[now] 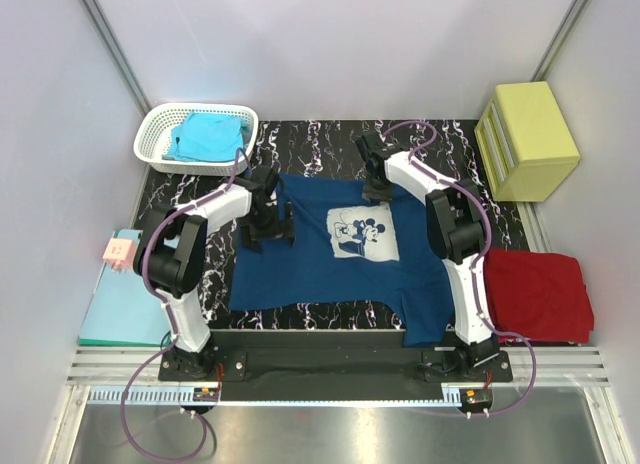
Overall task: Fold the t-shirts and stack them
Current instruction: Flatten out the tshirt
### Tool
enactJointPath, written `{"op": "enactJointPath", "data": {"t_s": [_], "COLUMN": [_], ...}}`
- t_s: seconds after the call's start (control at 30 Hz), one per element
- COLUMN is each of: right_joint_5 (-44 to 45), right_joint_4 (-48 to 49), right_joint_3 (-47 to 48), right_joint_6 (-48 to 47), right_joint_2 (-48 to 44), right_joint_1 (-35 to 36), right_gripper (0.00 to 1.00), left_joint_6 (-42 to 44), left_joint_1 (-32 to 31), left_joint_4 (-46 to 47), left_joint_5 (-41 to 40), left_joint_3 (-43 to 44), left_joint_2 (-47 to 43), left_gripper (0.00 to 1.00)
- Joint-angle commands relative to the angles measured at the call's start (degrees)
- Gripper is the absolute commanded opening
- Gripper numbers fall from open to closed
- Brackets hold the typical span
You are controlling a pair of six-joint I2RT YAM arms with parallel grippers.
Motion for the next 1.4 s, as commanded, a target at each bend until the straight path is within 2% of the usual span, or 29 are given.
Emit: {"op": "enactJointPath", "data": {"t_s": [0.0,0.27,0.43,0.6,0.73,0.83,1.0,1.17,1.2,1.37], "right_joint_5": [2.24,1.62,1.54,2.06,1.45,1.01,2.76,6.63,6.55,4.88], "right_joint_4": [-2.31,-6.97,-11.7,-15.93,-15.76,-15.76,-12.07,-2.32,-0.74,-0.37], "right_joint_3": [3.48,12.88,23.68,34.93,36.45,34.79,23.9,9.76,7.9,0.7], "right_joint_6": [-0.78,-1.3,-2.54,-4.2,-4.3,-3.86,-4.12,-4.12,-4.12,-4.21], "right_joint_2": [3.53,10.65,16.87,21.98,23.13,21.91,15.5,-1.45,-5.91,-13.25], "right_joint_1": [-1.0,-4.08,-5.48,-5.75,-6.01,-6.01,-5.93,-5.84,-5.92,-5.93], "right_gripper": [0.38,0.39,0.39,0.39,0.39,0.39,0.38,0.46,0.47,0.49], "left_joint_6": [-0.54,0.16,0.61,1.75,2.45,2.98,3.25,2.54,2.63,3.6], "left_joint_1": [-1.65,-2.62,-2.62,-2.36,-1.75,-0.87,0.45,0.45,0.45,0.45], "left_joint_4": [4.42,3.37,2.67,1.88,0.73,-0.14,-1.38,2.4,2.31,-0.76], "left_joint_5": [0.72,-0.68,-2.53,-4.55,-4.29,-4.29,-4.02,-5.08,-4.99,-3.77], "left_joint_3": [0.16,-2.39,-2.65,0.32,4.55,9.03,15.8,17.72,18.78,27.82], "left_joint_2": [0.5,2.44,2.79,5.24,10.33,13.5,15.71,6.68,6.4,9.55], "left_gripper": [0.99,0.99,0.99,0.99,0.99,0.99,0.99,0.99,0.99,0.99]}}
